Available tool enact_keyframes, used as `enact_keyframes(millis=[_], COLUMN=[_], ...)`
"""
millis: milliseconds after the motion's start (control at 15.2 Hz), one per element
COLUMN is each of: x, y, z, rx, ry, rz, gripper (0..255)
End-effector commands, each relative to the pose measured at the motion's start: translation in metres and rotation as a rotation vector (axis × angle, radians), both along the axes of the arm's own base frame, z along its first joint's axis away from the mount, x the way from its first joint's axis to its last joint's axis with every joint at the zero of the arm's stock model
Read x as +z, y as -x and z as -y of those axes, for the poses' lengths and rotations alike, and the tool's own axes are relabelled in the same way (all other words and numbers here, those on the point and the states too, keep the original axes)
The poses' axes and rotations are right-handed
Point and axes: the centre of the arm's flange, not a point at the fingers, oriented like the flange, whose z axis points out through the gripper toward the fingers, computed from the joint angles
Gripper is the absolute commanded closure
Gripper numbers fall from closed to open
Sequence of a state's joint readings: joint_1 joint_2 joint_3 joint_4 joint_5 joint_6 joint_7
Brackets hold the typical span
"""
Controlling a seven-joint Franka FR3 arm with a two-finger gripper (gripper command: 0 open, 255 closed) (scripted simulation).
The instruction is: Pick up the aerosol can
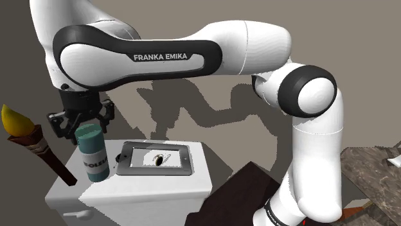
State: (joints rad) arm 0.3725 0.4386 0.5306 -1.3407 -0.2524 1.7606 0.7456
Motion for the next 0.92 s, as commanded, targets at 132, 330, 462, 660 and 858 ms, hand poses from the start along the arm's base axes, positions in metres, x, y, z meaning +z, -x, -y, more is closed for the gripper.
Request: enact_keyframes(millis=[132, 330, 462, 660, 858], x=[-0.002, -0.002, -0.001, 0.009, 0.025], y=[0.000, 0.000, 0.001, 0.000, 0.000], z=[0.000, 0.000, 0.000, 0.000, 0.000], rx=[0.000, 0.000, 0.000, 0.000, 0.000], ry=[0.000, 0.000, 0.000, 0.000, 0.000], rz=[-0.001, -0.001, -0.001, -0.001, -0.001], gripper=[255, 255, 255, 255, 255])
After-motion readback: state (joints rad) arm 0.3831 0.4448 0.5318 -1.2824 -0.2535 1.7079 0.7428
